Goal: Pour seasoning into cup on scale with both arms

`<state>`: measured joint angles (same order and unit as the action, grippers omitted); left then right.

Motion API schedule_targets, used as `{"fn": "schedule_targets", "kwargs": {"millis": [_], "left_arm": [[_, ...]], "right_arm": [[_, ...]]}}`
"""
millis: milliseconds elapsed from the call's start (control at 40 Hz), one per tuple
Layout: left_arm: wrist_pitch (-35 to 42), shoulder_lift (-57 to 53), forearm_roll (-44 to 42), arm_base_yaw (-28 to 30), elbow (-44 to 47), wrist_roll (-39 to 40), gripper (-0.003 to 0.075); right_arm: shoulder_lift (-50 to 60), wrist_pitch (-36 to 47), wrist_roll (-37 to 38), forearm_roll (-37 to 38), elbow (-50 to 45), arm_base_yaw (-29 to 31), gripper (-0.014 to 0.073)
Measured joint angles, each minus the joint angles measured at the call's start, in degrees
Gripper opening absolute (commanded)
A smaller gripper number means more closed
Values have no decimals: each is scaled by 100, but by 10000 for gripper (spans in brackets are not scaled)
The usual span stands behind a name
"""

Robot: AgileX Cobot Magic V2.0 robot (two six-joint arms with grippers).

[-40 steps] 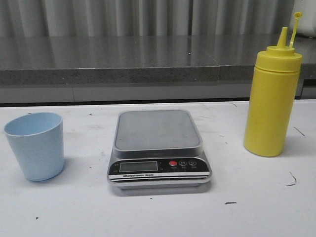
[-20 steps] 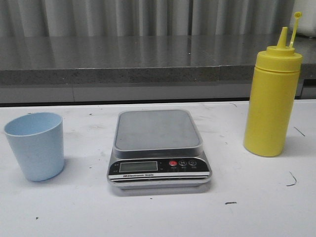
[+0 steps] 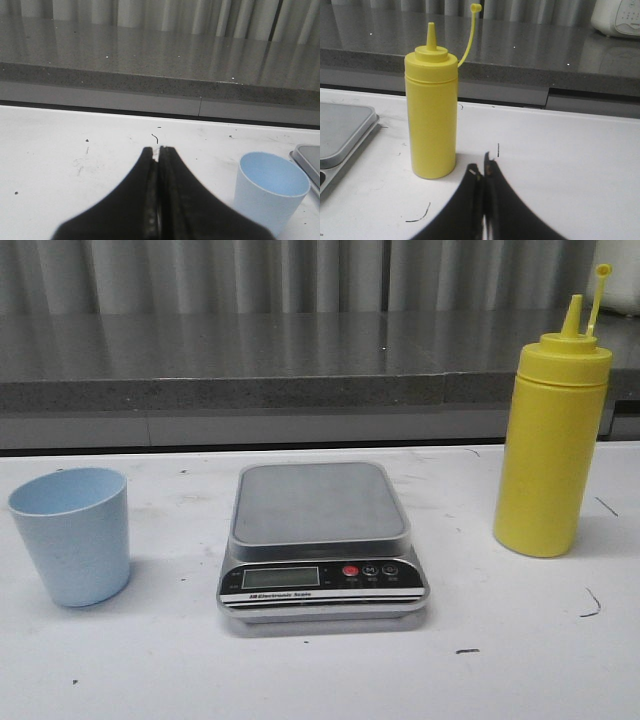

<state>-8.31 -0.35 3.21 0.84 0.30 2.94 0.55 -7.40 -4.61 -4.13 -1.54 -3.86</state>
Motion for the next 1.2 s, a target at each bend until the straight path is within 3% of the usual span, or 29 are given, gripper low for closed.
{"fn": "schedule_targets", "kwargs": {"millis": [526,751,826,1001,1201], "left_arm": [[90,0,0,0,0,0,-20],[1467,0,371,0,-14,0,-20],[1602,0,411,0,-133,0,-20],[1556,380,-255,0,-1162,2,-20],[1147,1721,-824,0,-2566,2,-20]], "right_arm": [[0,99,0,0,0,0,-60],[0,485,0,0,140,0,-60],[0,414,0,0,429,0,-60],[-252,-243,0,0,1570,0,-60],[-1511,-530,0,0,2677,0,-60]]}}
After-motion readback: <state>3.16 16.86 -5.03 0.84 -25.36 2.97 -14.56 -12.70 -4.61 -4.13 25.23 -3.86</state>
